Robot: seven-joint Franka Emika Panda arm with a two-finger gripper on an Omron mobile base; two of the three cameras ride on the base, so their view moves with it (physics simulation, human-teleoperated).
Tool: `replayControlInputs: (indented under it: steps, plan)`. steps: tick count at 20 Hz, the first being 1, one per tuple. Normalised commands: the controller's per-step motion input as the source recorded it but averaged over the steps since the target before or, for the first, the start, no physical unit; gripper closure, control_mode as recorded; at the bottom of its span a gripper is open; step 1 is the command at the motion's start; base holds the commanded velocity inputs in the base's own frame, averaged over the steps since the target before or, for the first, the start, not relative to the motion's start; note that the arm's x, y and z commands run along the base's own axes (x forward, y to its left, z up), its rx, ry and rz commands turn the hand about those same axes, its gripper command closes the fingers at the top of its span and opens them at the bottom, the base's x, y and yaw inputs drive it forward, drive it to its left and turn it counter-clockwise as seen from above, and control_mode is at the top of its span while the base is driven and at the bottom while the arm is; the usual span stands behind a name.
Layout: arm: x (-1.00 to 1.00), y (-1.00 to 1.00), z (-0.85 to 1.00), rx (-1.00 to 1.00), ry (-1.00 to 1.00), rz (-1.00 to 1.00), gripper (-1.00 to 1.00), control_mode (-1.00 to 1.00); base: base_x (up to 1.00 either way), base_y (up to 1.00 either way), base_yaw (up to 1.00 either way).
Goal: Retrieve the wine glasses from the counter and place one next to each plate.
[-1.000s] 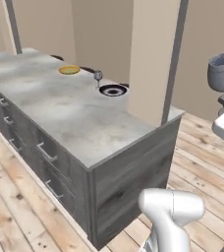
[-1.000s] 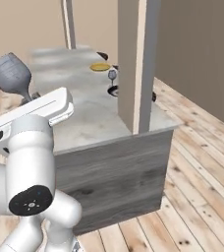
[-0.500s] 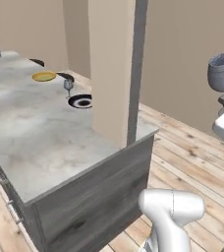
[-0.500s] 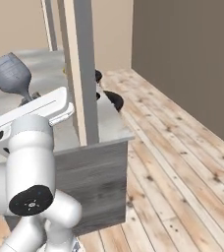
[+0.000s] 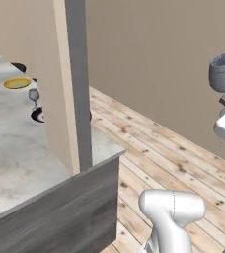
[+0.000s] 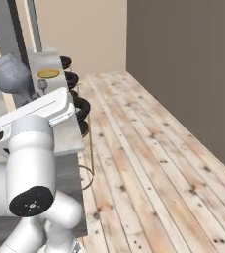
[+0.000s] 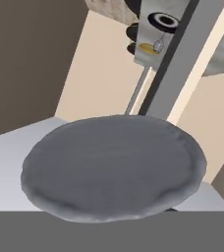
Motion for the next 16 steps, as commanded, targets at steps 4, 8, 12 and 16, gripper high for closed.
replayControlInputs:
  steps: [4,8,12,16]
  plan:
    - [0.00,0.00,0.00,0.00,0.00,0.00,1.00,1.00,0.82,-1.00,0.14]
    - [0.00,0.00,0.00,0.00,0.00,0.00,1.00,1.00,0.59,-1.00,0.17]
    - [0.00,0.00,0.00,0.00,0.00,0.00,1.00,1.00,0.52,-1.00,0.22]
    - [0.00,0.00,0.00,0.00,0.00,0.00,1.00,1.00,0.68,-1.00,0.24]
